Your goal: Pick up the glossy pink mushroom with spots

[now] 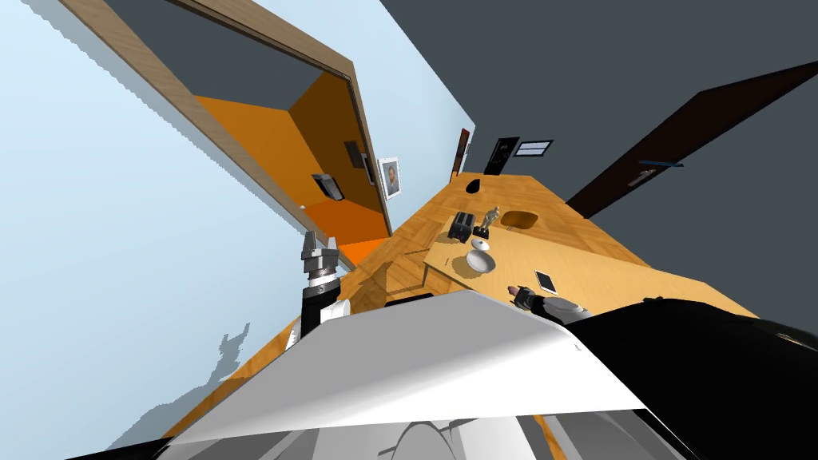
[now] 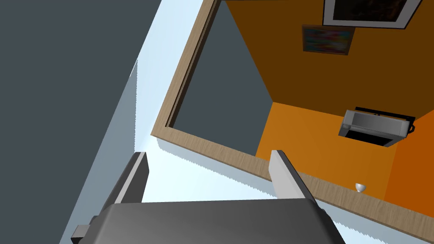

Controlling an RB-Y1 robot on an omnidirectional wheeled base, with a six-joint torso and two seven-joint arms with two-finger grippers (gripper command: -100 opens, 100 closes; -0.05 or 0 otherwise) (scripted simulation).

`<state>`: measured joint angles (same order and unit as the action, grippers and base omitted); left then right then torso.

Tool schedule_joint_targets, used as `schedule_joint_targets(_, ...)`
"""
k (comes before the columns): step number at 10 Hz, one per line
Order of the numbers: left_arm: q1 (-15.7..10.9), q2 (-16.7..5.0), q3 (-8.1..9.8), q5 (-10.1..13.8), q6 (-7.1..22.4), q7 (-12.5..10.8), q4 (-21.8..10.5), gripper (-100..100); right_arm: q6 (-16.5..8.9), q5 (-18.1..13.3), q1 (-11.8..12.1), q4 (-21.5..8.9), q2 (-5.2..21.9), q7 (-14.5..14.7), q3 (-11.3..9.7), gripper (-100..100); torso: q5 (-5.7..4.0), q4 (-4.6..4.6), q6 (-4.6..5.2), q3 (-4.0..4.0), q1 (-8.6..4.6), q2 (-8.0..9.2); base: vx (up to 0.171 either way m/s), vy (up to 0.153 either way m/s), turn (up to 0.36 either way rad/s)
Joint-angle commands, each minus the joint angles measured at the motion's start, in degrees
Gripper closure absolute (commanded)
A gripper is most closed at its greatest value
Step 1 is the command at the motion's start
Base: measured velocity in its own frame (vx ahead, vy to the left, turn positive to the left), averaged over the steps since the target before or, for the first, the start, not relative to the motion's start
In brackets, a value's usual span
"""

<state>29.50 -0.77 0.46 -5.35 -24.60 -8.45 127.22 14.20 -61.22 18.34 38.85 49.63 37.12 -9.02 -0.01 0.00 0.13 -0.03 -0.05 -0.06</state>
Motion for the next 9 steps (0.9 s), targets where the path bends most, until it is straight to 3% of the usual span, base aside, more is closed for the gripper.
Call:
schedule_joint_targets(1,0.0,0.0,0.0,0.0,0.0,0.0,0.0,0,0.58,-0.55,-0.52,-2.86,0.03,2.26,0.38,-100,0.0,0.0,0.0,0.0,0.0,0.0,0.009,-0.005,0.13)
schedule_joint_targets(4,0.0,0.0,0.0,0.0,0.0,0.0,0.0,0,0.4,-1.72,-0.67,-5.59,0.6,3.88,-0.46,-100,0.0,0.0,-0.01,0.01,0.0,0.01,0.009,-0.009,0.109)
schedule_joint_targets(7,0.0,0.0,0.0,0.0,0.0,0.0,0.0,0,0.63,-1.64,-0.75,-5.76,0.41,4.64,-0.18,-100,0.0,0.01,0.02,0.02,0.01,0.03,0.006,-0.006,0.022)
schedule_joint_targets(8,0.0,0.0,0.0,0.0,0.0,0.0,0.0,0,0.45,-1.68,-0.68,-5.61,0.48,4.18,-0.32,0,0.0,0.01,0.01,0.02,0.03,0.04,0.0,0.0,0.0)
schedule_joint_targets(9,0.0,0.0,0.0,0.0,0.0,0.0,0.0,0,-1.3,-1.71,-1.23,-5.97,-1.41,4.65,-0.79,-100,0.01,0.01,0.01,0.03,0.04,0.05,-0.002,-0.072,0.056)
